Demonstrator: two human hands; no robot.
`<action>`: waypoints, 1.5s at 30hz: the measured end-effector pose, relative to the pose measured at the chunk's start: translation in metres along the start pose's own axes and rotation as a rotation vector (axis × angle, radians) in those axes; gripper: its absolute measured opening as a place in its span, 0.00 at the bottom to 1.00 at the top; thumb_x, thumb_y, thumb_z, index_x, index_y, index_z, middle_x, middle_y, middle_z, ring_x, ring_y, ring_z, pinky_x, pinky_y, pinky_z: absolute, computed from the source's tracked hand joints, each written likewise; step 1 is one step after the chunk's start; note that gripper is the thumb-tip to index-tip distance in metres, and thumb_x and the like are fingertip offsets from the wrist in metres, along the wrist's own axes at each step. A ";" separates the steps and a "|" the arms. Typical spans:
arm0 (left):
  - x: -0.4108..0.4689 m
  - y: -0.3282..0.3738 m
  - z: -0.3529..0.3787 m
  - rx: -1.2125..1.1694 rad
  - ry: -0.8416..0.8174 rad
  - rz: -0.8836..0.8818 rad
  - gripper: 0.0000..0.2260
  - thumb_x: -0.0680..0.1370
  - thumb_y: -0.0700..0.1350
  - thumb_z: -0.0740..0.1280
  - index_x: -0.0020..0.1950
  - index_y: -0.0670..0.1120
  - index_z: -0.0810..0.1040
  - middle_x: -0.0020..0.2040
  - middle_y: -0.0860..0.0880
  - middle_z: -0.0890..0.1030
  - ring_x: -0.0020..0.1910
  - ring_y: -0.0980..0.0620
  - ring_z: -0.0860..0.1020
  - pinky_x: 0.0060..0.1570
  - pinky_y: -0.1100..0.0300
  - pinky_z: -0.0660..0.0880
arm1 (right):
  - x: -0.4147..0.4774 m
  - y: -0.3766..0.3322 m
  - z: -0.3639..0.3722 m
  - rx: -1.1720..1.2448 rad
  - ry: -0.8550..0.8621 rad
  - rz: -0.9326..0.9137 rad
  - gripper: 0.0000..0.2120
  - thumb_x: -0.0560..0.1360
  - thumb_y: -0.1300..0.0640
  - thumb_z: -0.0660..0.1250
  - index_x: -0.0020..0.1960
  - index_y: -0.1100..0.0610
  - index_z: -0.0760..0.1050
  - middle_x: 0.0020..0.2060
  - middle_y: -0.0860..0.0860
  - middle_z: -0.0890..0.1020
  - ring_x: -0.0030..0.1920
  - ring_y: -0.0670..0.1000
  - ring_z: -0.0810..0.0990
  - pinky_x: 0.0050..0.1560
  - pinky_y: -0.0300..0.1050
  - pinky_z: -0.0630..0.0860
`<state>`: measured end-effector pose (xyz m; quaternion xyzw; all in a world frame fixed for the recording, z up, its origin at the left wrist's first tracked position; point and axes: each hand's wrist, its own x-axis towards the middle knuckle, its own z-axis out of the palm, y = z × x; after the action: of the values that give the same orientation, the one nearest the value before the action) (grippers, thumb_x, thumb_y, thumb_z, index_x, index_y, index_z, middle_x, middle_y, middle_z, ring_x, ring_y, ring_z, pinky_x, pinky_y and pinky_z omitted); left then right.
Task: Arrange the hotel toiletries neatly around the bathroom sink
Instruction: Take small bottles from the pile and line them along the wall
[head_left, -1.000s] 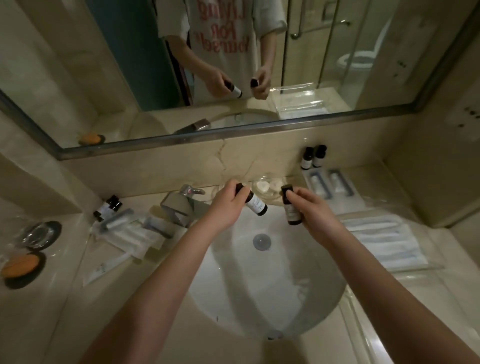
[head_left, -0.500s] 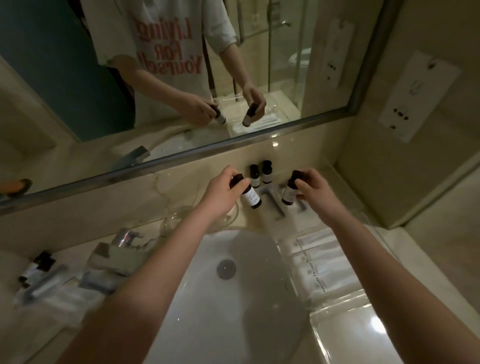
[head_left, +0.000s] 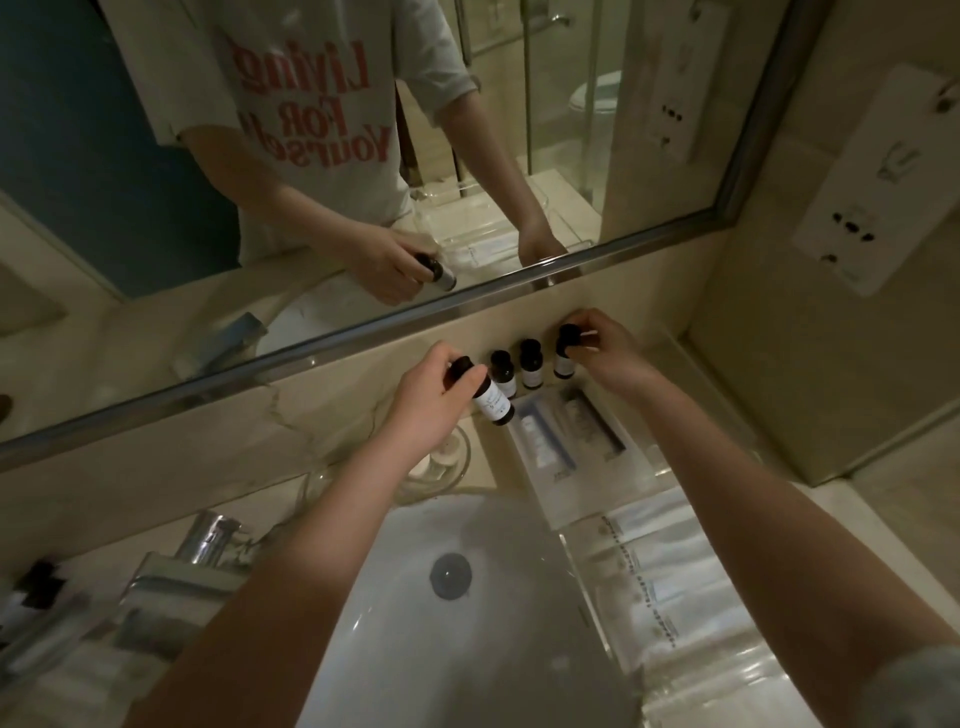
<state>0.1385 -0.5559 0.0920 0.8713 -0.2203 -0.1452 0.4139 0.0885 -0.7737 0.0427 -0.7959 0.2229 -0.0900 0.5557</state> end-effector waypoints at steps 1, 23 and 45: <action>0.000 -0.002 0.000 -0.004 0.002 -0.002 0.07 0.78 0.48 0.63 0.47 0.45 0.70 0.34 0.53 0.71 0.31 0.56 0.68 0.30 0.61 0.63 | 0.001 0.002 0.001 -0.023 -0.015 -0.007 0.09 0.74 0.66 0.65 0.52 0.55 0.73 0.50 0.50 0.77 0.54 0.51 0.77 0.52 0.42 0.72; 0.003 0.008 -0.007 0.066 0.015 0.054 0.07 0.76 0.49 0.65 0.47 0.47 0.71 0.35 0.54 0.72 0.32 0.57 0.69 0.34 0.59 0.66 | 0.002 0.004 0.001 -0.274 0.098 -0.077 0.17 0.70 0.58 0.71 0.57 0.51 0.72 0.53 0.49 0.78 0.53 0.50 0.77 0.51 0.45 0.75; 0.021 0.052 0.026 0.220 -0.072 0.175 0.13 0.77 0.48 0.65 0.60 0.46 0.74 0.39 0.54 0.74 0.37 0.56 0.73 0.42 0.59 0.73 | -0.050 0.005 -0.012 -0.003 0.054 -0.015 0.16 0.70 0.58 0.72 0.58 0.54 0.76 0.46 0.45 0.80 0.46 0.45 0.79 0.46 0.40 0.75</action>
<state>0.1316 -0.6121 0.1154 0.8829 -0.3247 -0.1150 0.3189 0.0385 -0.7620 0.0478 -0.7956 0.2318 -0.1156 0.5477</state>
